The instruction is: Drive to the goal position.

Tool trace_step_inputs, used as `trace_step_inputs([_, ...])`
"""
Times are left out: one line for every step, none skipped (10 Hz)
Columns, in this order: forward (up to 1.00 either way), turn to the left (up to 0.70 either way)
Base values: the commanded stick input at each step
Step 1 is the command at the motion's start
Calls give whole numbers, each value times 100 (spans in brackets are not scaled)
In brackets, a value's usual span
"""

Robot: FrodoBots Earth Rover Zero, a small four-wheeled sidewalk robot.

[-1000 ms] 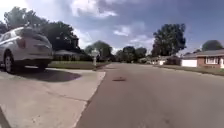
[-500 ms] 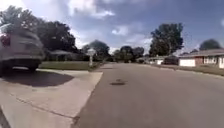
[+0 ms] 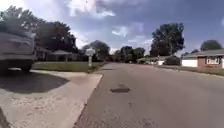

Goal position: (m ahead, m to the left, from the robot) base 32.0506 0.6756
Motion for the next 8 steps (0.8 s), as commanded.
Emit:
trace_step_inputs([100,-10])
trace_step_inputs([100,-5])
trace_step_inputs([100,0])
trace_step_inputs([100,0])
trace_step_inputs([100,0])
trace_step_inputs([100,0])
trace_step_inputs([100,0])
trace_step_inputs([100,0])
